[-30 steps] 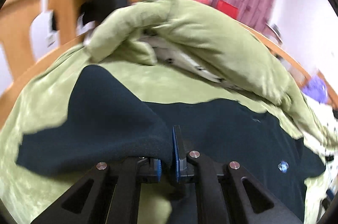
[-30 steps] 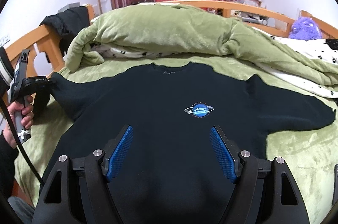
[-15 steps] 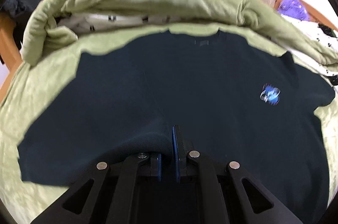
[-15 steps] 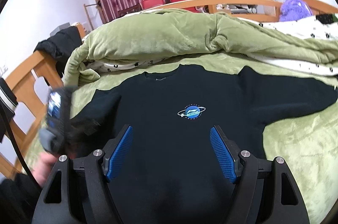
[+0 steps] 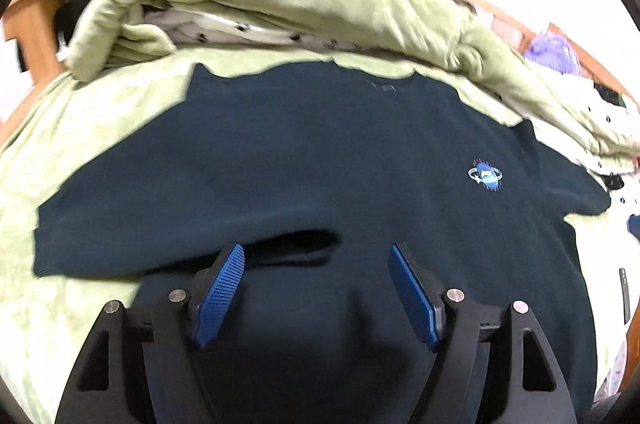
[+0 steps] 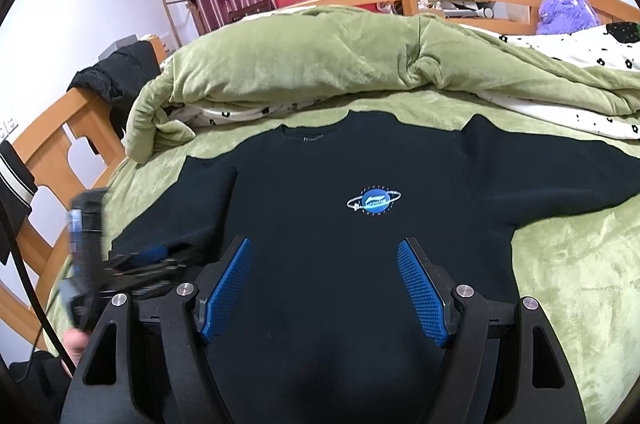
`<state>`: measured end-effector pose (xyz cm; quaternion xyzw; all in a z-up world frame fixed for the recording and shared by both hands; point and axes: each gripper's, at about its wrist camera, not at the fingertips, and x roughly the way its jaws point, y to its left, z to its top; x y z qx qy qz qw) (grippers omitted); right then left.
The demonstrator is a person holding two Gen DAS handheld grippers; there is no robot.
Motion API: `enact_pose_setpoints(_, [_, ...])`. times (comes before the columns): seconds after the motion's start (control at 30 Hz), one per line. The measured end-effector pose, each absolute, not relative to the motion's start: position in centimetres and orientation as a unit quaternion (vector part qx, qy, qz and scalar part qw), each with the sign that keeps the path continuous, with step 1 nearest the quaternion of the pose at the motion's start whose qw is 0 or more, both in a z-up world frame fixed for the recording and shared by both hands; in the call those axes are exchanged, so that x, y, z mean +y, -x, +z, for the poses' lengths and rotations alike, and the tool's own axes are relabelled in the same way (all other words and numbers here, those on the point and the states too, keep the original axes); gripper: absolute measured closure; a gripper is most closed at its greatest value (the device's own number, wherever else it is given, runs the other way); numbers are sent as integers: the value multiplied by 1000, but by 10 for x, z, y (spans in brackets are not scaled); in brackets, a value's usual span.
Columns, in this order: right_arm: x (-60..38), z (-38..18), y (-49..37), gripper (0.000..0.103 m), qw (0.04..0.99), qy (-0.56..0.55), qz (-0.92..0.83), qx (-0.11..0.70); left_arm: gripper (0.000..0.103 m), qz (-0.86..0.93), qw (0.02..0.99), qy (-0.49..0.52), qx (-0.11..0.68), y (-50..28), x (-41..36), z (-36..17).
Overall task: Fold small clothes
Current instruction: 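Fold the held sleeve across the sweatshirt body with the left gripper, release, then grasp the folded sleeve cuff again with the left gripper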
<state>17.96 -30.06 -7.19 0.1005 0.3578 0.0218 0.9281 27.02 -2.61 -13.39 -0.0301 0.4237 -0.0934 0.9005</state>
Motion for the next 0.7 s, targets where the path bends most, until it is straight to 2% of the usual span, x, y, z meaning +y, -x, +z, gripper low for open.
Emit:
enact_pose_setpoints(0.4, [-278,-89,-177,29,917,-103,39,384,29,0,873,231,429,-240,142,-165])
enact_pose_setpoints(0.7, [-250,-96,-175,29,916,-73,50,392,31,37,843,308,439,-244,202,-202])
